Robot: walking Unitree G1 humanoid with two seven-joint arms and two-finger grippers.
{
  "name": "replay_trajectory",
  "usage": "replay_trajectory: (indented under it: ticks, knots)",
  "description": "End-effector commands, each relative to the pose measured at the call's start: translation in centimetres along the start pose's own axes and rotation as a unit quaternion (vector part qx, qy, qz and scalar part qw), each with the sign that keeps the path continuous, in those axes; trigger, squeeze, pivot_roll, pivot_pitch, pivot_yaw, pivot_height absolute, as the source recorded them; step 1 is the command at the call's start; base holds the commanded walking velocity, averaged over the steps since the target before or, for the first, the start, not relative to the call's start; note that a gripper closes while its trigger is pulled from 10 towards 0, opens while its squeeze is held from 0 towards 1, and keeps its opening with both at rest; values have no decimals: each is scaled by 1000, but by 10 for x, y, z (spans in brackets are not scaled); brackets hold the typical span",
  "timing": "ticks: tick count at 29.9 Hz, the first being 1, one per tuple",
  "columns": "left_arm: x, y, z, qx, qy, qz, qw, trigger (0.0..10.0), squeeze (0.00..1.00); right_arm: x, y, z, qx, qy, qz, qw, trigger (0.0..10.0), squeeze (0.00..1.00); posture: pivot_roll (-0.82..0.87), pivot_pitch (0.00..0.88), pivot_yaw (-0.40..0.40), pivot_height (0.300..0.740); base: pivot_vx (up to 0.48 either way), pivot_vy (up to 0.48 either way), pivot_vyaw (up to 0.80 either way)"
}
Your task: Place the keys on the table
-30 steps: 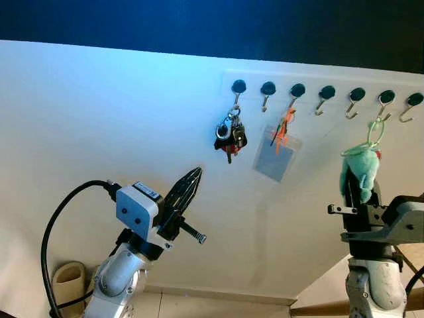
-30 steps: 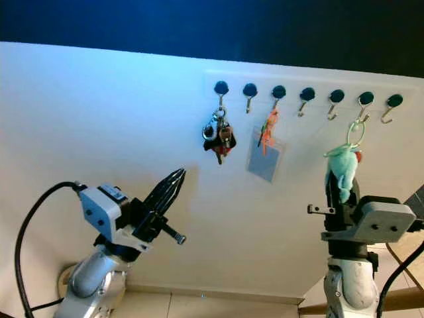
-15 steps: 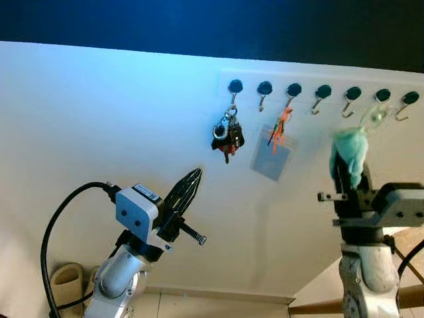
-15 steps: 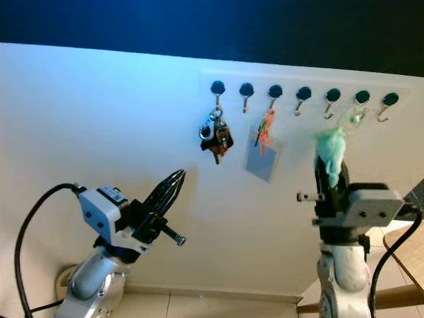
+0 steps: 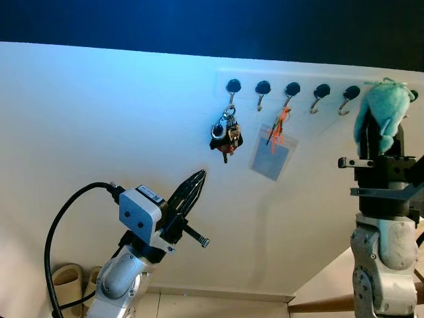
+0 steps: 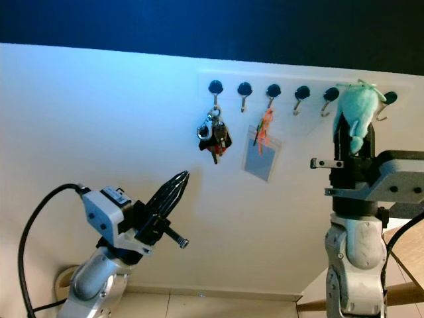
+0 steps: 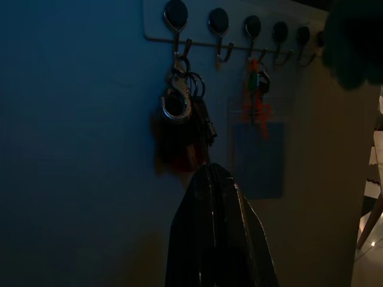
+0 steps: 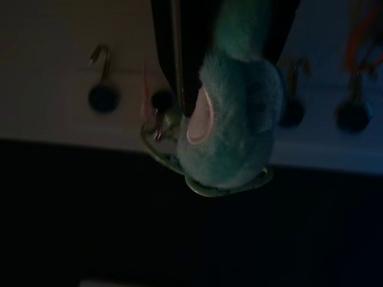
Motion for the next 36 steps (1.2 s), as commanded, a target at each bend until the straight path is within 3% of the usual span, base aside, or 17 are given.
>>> replay_trajectory:
  ticks: [1, 7, 10, 11, 12, 22, 25, 26, 36]
  knots:
    - [-1, -3, 4, -1, -9, -6, 1000, 10000, 0, -17, -10, 1, 3, 1, -37, 999, 1294, 0, 41, 72, -51, 740, 0, 0, 0]
    - [-1, -3, 4, 0, -9, -6, 1000, 10000, 0, -29, -19, 6, 9, -15, -68, 998, 980, 0, 42, 74, -52, 740, 0, 0, 0]
    - [-2, -2, 6, 2, -16, -7, 1000, 10000, 0, -36, -24, 20, 19, -63, -94, 993, 980, 0, 44, 77, -49, 740, 0, 0, 0]
    - [-2, -2, 6, 2, -16, -7, 1000, 10000, 0, -36, -24, 20, 19, -63, -94, 993, 980, 0, 44, 77, -49, 740, 0, 0, 0]
    - [-2, -2, 6, 2, -18, -6, 1000, 10000, 0, -36, -24, 23, 22, -76, -95, 992, 0, 0, 44, 76, -48, 740, 0, 0, 0]
    - [0, 1, 5, 4, -22, -1, 1000, 10000, 0, -25, -6, 28, 26, -85, -60, 994, 0, 0, 41, 77, -45, 740, 0, 0, 0]
    - [1, 2, 6, 3, -24, 1, 1000, 10000, 0, -17, 4, 25, 26, -71, -39, 996, 0, 0, 36, 78, -42, 740, 0, 0, 0]
    - [2, 3, 7, 3, -27, 4, 1000, 10000, 0, -5, 15, 15, 30, -43, -13, 999, 0, 0, 34, 78, -42, 740, 0, 0, 0]
    - [3, 4, 8, 3, -28, 6, 1000, 10000, 0, 18, 34, -7, 47, 17, 31, 998, 0, 0, 34, 79, -48, 740, 0, 0, 0]
Point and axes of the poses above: a point about 5 cm out from each wrist's last joint towards the gripper, its own x axis pointing out of the wrist towards the gripper, its own y axis along the axis of the wrist's last joint, z = x × y, the point moved 1 cm from there along x, pointing out of the wrist towards the gripper, and after that the axes turned 8 degrees about x, right-handed, at the moved point
